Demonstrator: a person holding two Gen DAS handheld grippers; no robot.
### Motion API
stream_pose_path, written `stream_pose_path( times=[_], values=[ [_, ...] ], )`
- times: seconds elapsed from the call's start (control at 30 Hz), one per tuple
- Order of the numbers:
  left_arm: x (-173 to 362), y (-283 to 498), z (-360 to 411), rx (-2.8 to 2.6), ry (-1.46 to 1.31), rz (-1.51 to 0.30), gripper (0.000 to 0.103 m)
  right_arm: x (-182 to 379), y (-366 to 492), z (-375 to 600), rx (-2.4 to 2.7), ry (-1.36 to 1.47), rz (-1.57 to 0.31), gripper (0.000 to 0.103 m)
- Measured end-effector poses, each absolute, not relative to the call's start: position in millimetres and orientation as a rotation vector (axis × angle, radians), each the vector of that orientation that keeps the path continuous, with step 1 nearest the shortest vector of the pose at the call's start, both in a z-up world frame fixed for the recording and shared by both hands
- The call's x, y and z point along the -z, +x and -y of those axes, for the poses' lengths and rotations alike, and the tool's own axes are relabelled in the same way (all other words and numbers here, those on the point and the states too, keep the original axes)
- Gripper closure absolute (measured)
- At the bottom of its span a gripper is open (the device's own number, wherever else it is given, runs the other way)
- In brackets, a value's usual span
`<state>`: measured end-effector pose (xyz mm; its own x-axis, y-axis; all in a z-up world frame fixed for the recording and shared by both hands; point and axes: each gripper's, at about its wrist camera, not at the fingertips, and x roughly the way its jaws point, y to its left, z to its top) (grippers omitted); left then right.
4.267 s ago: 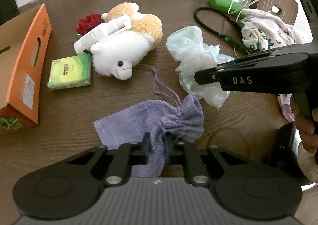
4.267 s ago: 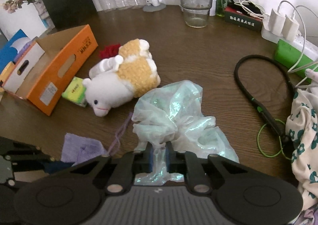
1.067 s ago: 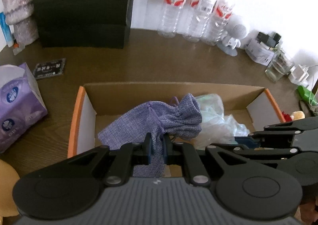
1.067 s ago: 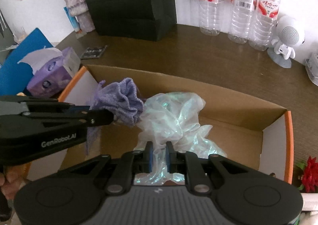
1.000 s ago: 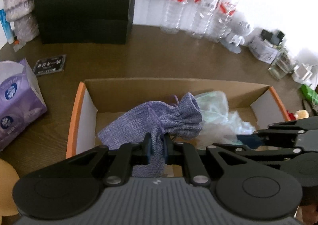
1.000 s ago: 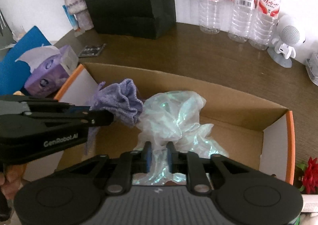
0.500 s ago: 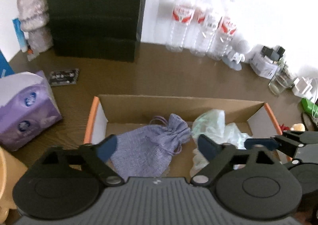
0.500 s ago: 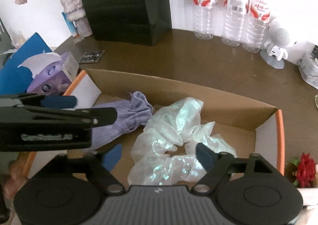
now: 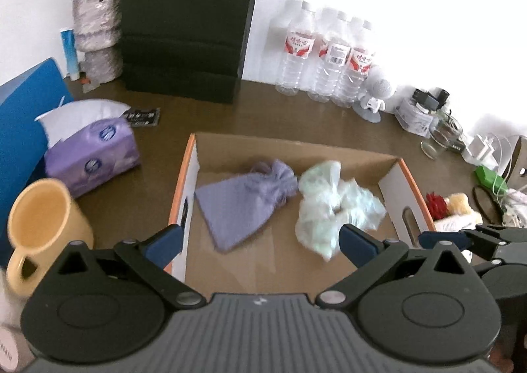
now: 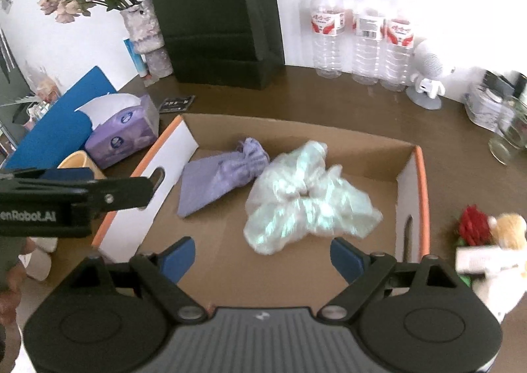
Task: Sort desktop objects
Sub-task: 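Withdraw both tools from the box toward the plush sheep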
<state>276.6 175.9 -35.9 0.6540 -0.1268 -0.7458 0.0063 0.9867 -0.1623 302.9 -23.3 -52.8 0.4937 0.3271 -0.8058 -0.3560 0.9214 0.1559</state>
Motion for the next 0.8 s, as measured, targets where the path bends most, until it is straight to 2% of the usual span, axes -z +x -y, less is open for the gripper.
stream_pose_path(
  times=[0.43,0.8],
  values=[
    [43,198,-171,0.053,-0.232,-0.946,0.0,48,224,79,-0.322,-0.013,-1.004,0.014],
    [35,181,-127,0.095,-0.23,-0.964,0.0,41,188,116,-0.277,0.001,-1.024,0.014]
  ],
)
